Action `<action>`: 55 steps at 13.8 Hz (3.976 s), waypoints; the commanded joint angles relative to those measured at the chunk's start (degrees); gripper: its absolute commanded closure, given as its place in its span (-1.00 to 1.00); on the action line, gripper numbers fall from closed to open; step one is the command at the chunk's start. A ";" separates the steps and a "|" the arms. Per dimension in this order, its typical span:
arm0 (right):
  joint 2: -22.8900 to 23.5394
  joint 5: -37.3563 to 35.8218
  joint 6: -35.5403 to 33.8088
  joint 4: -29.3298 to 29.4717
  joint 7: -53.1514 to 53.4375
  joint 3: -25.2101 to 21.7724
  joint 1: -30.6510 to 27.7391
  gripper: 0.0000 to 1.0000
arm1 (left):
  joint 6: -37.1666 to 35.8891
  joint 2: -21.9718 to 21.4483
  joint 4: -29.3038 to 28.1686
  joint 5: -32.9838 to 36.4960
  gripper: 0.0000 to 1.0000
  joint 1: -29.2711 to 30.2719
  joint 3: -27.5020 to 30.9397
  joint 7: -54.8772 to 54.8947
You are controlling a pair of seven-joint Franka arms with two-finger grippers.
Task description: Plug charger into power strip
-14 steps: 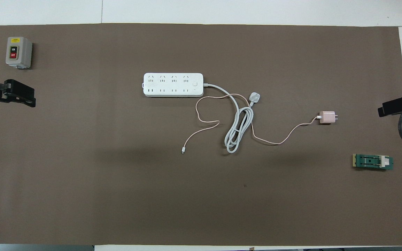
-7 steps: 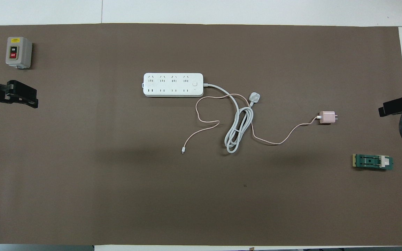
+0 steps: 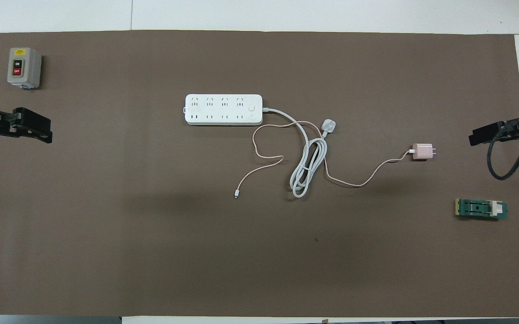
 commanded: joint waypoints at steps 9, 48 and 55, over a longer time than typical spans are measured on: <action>3.54 0.53 18.85 -9.56 -8.84 0.36 0.39 -1.00 | 1.14 -2.45 -1.99 -0.58 -1.00 -0.60 0.15 -0.03; 17.33 24.09 3.99 0.72 77.51 -0.08 -7.96 -1.00 | 9.22 5.45 -20.00 -70.94 -1.00 9.50 0.41 7.51; 19.63 25.22 8.48 -2.18 74.26 -0.08 -8.22 -1.00 | 6.94 13.63 -19.22 -83.27 -1.00 5.91 -0.12 21.31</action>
